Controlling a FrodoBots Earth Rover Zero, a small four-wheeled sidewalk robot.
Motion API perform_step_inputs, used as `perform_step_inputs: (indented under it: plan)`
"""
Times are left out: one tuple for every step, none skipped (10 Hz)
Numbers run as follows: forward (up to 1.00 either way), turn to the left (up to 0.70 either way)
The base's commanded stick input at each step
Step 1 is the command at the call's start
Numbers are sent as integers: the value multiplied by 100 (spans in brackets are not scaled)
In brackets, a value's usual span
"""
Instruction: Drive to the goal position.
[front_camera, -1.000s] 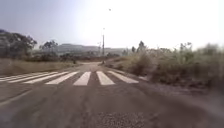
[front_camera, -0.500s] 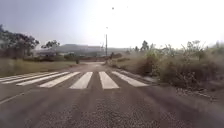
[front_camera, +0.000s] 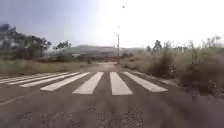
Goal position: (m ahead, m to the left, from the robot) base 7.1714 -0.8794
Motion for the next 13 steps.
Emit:
perform_step_inputs:
  plan:
    - [85,0]
    - [85,0]
    - [85,10]
    - [85,26]
    - [85,14]
    - [85,1]
    - [85,0]
    - [85,0]
    - [85,0]
    - [85,0]
    - [85,0]
    - [85,0]
    - [85,0]
